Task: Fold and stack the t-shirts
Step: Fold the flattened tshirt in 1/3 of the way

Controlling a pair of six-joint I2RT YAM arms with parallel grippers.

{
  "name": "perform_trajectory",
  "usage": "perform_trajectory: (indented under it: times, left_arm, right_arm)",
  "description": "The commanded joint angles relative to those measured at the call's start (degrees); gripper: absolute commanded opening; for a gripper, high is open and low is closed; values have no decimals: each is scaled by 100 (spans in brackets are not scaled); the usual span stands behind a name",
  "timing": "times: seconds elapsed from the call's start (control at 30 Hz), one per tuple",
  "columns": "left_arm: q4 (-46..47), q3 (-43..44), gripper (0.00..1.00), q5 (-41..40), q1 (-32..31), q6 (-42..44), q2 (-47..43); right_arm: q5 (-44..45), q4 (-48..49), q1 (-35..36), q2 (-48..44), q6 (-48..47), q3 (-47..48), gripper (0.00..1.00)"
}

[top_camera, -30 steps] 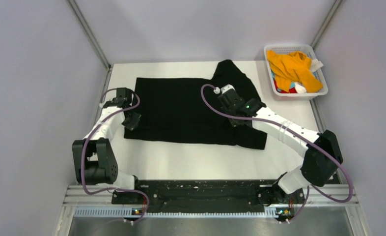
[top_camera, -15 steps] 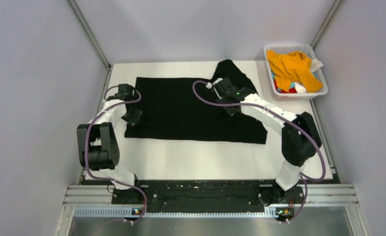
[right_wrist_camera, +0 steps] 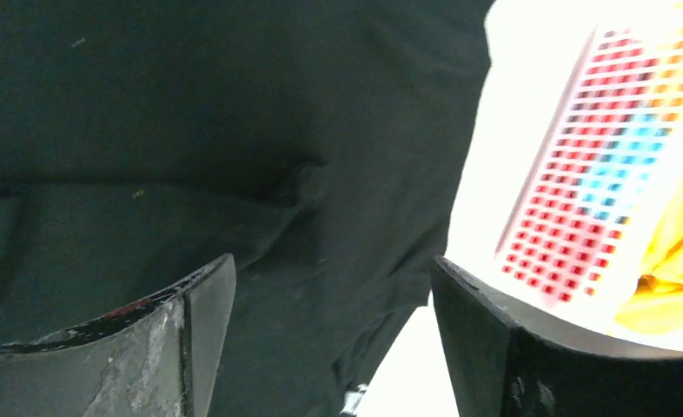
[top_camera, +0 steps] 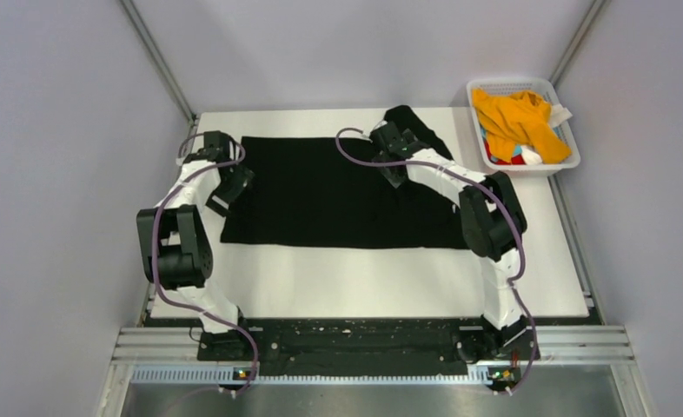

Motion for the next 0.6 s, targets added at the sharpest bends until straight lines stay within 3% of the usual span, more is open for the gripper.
perform_trajectory:
  times: [0.0,0.07,0.23,0.33,0.43,0.57]
  left_arm:
    - [-314,278,99,-349,43,115,-388]
    - [-358,252,99,-291,43,187,-554]
    - [-130,91,99,752,20,624,-565]
    - [144,12,99,1321,-31,791,-311]
    - [356,43,99,1569,-38,918,103]
    - [503,125,99,1693,-37,950,698]
  right_arm:
    - [899,802,-99,-424,531,291,91]
    - [727,900,-109,-768,874,-12,99]
    - [-318,978,-111,-1658,2069,-1267,99]
    - [-1474,1449,-163,-2143,2794,-2133,99]
    - [-2248,1821,-276,-2188,3486,-2691,99]
    - [-2362,1941,-471,-2004,3973,-3041,98]
